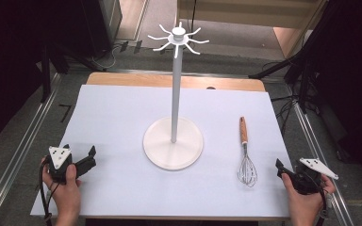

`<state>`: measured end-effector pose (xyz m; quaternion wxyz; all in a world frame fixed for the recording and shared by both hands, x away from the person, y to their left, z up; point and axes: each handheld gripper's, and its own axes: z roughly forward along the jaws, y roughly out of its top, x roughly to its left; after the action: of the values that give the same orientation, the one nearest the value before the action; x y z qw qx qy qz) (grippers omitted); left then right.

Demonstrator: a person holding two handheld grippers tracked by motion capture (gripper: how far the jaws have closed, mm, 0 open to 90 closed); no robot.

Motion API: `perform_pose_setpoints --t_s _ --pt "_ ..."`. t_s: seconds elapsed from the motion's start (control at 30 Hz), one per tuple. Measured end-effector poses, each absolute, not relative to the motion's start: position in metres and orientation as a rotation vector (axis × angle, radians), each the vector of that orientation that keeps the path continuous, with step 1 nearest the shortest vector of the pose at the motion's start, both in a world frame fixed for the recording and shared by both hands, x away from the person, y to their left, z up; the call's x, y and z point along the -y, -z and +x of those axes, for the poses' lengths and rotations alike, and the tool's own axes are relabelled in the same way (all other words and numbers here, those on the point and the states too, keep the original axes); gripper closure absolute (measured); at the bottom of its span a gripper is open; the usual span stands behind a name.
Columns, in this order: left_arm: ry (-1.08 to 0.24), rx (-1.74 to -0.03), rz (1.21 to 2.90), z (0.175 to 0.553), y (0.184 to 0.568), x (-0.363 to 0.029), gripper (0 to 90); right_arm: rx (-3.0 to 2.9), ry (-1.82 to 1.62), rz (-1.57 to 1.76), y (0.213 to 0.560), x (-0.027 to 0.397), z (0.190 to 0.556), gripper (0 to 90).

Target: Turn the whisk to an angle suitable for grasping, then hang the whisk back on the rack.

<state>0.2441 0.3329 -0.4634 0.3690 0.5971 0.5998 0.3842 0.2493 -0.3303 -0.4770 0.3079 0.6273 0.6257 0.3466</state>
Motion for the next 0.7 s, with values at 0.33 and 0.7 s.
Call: perform_pose_setpoints --t_s 0.33,0.7 --pt "-0.991 -1.539 1.538 0.244 0.463 -0.332 13.5 -1.685 -0.868 1.639 0.469 0.321 0.254 35.5" --pt "-0.995 -1.558 1.539 0.245 0.463 -0.332 13.2 -1.830 -0.790 1.723 0.461 0.311 0.272 44.1"
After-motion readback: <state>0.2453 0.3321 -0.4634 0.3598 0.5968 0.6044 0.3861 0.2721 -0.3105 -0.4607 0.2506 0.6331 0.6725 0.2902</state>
